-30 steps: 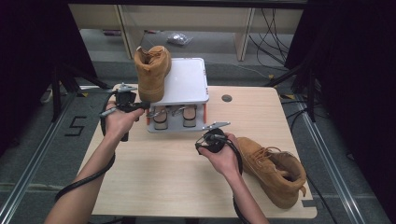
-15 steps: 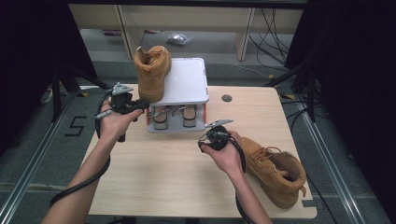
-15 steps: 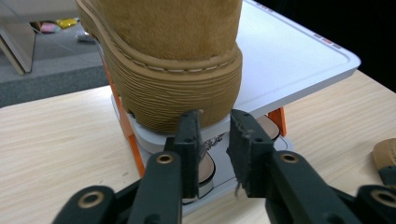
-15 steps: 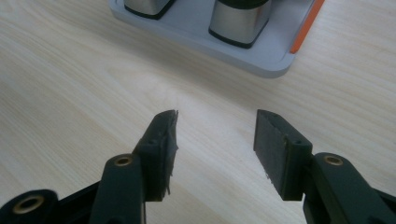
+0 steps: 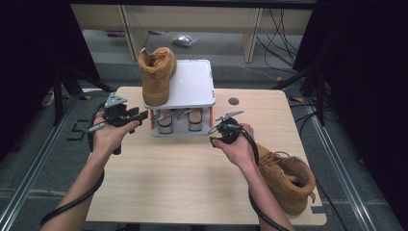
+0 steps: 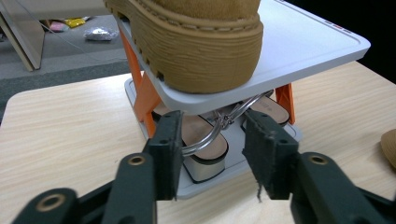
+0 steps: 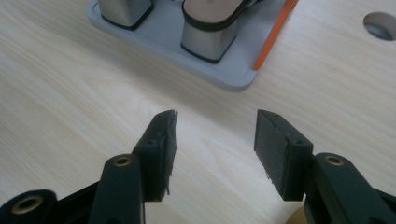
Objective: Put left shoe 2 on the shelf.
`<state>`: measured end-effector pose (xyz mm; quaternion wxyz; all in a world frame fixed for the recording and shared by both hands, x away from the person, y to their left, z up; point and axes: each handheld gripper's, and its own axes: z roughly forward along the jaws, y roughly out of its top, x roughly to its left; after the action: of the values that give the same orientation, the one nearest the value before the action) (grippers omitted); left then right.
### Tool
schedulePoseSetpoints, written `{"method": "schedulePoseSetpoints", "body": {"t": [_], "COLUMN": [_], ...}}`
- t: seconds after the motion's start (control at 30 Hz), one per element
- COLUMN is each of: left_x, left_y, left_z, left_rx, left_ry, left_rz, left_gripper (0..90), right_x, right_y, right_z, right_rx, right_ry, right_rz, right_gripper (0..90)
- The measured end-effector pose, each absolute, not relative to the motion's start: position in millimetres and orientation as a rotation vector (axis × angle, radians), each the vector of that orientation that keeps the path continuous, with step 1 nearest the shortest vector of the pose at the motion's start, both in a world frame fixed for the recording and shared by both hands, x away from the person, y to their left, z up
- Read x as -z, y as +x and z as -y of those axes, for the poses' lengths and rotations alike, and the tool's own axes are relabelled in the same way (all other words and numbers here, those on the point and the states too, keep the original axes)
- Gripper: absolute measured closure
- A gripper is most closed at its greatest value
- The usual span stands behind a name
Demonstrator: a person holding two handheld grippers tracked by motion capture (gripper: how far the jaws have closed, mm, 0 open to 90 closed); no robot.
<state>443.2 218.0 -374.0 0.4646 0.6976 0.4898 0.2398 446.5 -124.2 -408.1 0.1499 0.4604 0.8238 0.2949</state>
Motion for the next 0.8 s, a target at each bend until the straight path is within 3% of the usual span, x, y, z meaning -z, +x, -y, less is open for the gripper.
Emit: {"method": "schedulePoseSetpoints", "body": {"t": [0.23,0.8], "left_x": [378,392], "left_y": [438,430], "left_z": [-220,-224], "left_rx": [-0.580,-0.555], "left_ry": [1.698,1.708], "left_rz": [-1.208,-1.226], "left_gripper": [45.6,40.8], "right_x": [394,381], "right_y": [465,456], "right_z": [127,148], "right_rx": [-0.762,-0.667], "right_ry": [1.249,1.261], "right_rz": [-2.404,-2.461], "right_gripper": [48.9,47.9]}}
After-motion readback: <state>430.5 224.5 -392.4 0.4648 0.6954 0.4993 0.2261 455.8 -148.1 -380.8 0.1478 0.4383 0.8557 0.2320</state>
